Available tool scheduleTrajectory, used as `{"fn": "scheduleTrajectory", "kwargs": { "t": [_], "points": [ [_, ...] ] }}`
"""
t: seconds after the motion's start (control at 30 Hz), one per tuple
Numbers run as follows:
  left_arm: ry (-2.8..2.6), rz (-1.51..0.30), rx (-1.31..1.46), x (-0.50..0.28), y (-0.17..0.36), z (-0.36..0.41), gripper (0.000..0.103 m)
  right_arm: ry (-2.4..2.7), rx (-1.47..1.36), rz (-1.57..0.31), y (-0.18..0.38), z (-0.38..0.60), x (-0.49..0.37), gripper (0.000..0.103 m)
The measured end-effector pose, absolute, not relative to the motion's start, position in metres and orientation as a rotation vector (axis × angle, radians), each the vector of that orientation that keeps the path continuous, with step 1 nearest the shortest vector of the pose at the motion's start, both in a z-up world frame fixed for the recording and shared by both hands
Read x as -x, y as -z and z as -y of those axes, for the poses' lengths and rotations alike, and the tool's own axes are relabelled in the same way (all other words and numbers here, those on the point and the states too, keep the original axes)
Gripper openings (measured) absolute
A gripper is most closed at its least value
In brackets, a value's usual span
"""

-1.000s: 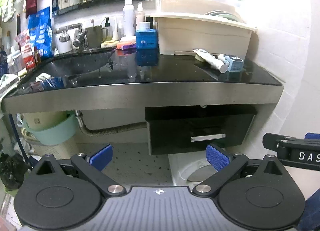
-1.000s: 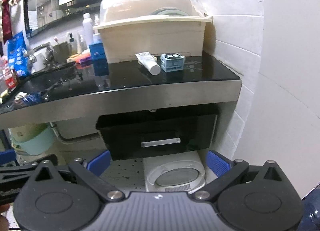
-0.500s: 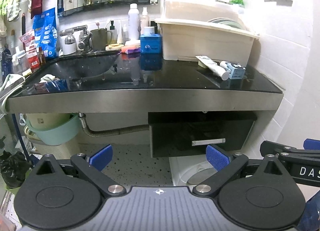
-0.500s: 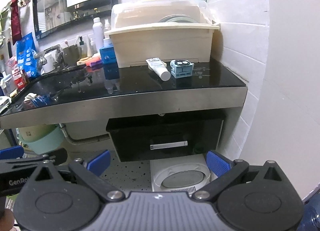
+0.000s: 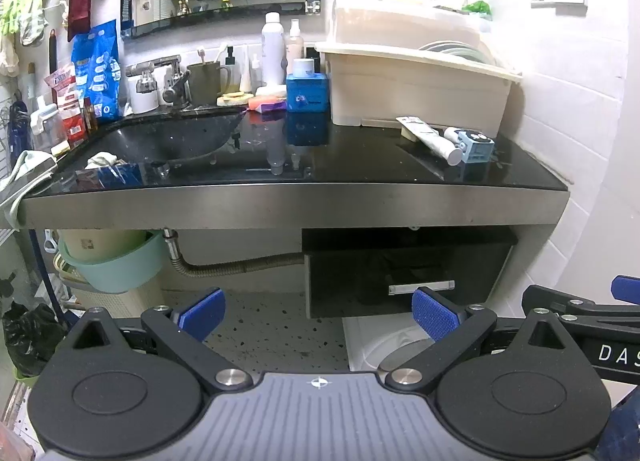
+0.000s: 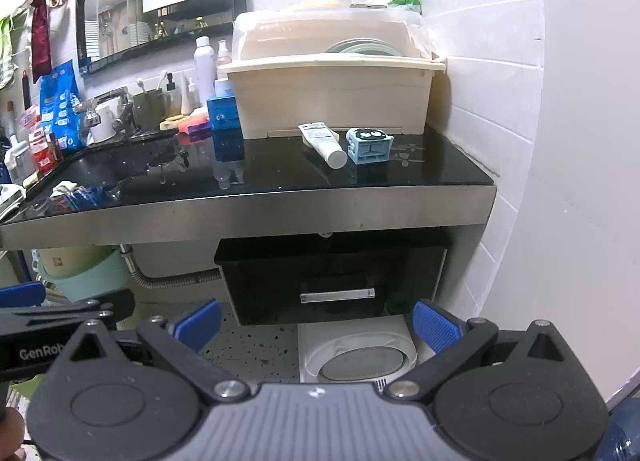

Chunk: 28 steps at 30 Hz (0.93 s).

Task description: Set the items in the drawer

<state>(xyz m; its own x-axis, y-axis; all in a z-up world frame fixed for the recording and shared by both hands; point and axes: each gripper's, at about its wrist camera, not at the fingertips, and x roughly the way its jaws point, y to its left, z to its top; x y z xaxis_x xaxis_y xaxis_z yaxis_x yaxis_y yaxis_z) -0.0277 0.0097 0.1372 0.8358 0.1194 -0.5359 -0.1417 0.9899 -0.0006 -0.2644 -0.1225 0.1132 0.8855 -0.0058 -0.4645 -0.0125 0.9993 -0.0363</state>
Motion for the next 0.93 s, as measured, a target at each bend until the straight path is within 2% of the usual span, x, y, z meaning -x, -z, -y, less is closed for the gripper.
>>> {"fn": "scheduleTrajectory", "kwargs": {
  "t": [0.93],
  "points": [
    [-0.138,-0.561,0.039,0.0289,-0.1374,-0.0122,0.101,-0.009,0.039,-0.485,-0.1132,0.1247,0.2636,0.103]
  ]
}}
